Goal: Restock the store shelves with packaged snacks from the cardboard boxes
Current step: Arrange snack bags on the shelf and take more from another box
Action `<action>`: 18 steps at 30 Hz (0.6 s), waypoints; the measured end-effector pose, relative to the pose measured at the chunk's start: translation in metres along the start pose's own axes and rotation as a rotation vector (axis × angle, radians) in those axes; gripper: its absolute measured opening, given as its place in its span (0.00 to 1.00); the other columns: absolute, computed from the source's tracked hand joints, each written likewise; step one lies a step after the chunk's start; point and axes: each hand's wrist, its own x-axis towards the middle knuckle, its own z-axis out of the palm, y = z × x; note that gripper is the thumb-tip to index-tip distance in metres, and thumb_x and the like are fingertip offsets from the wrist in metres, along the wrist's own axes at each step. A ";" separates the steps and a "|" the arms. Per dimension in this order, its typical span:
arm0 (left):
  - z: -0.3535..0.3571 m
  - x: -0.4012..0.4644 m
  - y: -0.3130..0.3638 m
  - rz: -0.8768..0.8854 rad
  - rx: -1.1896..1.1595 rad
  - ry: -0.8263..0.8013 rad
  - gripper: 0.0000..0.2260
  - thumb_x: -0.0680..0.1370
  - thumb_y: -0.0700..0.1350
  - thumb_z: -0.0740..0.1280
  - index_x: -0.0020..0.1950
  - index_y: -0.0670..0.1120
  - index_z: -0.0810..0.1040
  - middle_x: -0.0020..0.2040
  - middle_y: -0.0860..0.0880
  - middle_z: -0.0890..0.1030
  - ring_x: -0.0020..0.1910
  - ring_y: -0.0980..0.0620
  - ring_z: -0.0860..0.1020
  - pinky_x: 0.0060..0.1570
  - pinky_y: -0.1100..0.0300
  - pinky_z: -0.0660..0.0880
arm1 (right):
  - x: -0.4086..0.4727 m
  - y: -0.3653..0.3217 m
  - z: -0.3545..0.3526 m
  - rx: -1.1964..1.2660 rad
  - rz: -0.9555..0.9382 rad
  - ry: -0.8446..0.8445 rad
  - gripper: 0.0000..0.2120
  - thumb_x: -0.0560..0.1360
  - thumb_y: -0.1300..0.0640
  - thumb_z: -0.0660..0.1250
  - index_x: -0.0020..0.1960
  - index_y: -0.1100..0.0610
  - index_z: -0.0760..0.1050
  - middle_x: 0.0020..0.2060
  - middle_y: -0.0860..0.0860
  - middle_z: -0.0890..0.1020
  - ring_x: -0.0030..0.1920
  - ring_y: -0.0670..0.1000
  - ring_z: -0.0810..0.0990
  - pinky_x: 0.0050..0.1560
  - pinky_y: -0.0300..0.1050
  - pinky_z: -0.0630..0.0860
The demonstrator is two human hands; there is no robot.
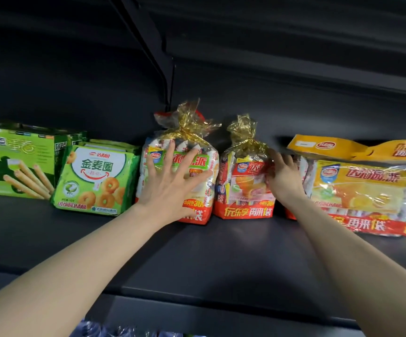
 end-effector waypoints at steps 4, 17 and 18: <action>-0.011 -0.008 0.002 0.006 -0.105 -0.017 0.42 0.73 0.65 0.69 0.79 0.65 0.46 0.80 0.50 0.35 0.78 0.35 0.36 0.70 0.26 0.50 | -0.016 -0.015 -0.018 -0.186 -0.004 0.066 0.30 0.79 0.60 0.63 0.79 0.53 0.59 0.72 0.60 0.68 0.70 0.66 0.67 0.67 0.55 0.51; -0.090 -0.090 0.043 -0.021 -0.310 0.148 0.28 0.78 0.59 0.65 0.77 0.54 0.63 0.74 0.46 0.67 0.73 0.42 0.65 0.64 0.41 0.69 | -0.159 -0.048 -0.122 -0.330 -0.110 0.049 0.22 0.81 0.49 0.57 0.73 0.56 0.69 0.68 0.61 0.72 0.63 0.67 0.73 0.59 0.64 0.71; -0.097 -0.099 0.049 -0.015 -0.337 0.161 0.28 0.78 0.58 0.66 0.76 0.54 0.65 0.72 0.46 0.69 0.71 0.42 0.68 0.62 0.42 0.71 | -0.174 -0.047 -0.131 -0.350 -0.109 0.050 0.23 0.81 0.48 0.56 0.72 0.56 0.70 0.66 0.61 0.73 0.61 0.67 0.75 0.57 0.63 0.72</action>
